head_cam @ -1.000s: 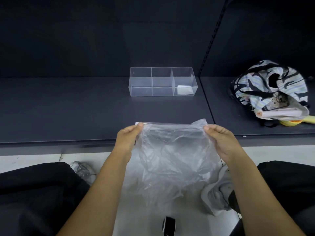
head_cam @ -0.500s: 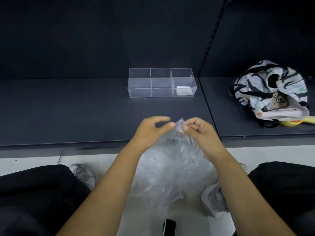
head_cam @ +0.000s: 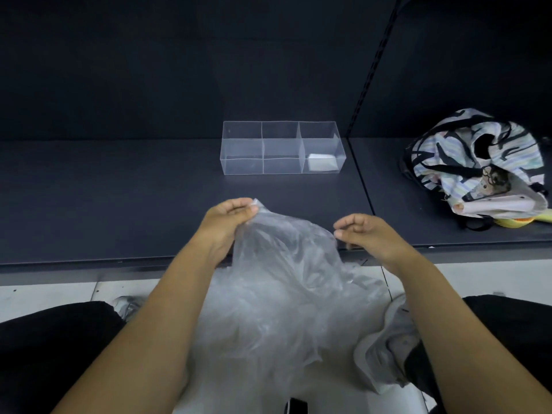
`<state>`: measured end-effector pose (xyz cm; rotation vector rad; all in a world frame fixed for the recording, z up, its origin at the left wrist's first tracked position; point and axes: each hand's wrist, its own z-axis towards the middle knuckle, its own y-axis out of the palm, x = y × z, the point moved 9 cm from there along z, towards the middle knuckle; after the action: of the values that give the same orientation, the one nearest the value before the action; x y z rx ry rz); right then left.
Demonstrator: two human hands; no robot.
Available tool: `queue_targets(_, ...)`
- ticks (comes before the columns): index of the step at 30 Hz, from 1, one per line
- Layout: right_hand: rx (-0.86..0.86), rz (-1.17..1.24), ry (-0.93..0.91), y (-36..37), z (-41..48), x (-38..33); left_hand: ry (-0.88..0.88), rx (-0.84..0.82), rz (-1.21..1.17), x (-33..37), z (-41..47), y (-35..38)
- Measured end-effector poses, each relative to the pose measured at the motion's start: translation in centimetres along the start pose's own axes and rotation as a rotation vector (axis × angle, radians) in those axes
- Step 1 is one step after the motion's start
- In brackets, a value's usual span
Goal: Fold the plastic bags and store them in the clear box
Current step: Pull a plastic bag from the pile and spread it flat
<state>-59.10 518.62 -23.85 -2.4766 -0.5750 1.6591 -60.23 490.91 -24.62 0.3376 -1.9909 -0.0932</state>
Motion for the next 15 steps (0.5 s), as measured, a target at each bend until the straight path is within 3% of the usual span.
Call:
queue_targets(4,0.106,0.008,0.011,-3.1,2.2,0.8,-0.078,0.058,-0.099,-0.8,2.9,-2.6)
queue_targets(10,-0.292,0.001,0.023,5.8,3.2,0.5,-0.144,0.186,-0.17,-2.6,6.8,-4.7)
queue_targets(12,-0.236,0.061,0.012,8.3,4.4,0.8,-0.151,0.216,-0.174,-3.0,7.8,-5.0)
queue_targets(15,-0.007,0.287,-0.018,8.1,6.8,0.7,-0.159,0.235,-0.165,-3.4,8.8,-5.6)
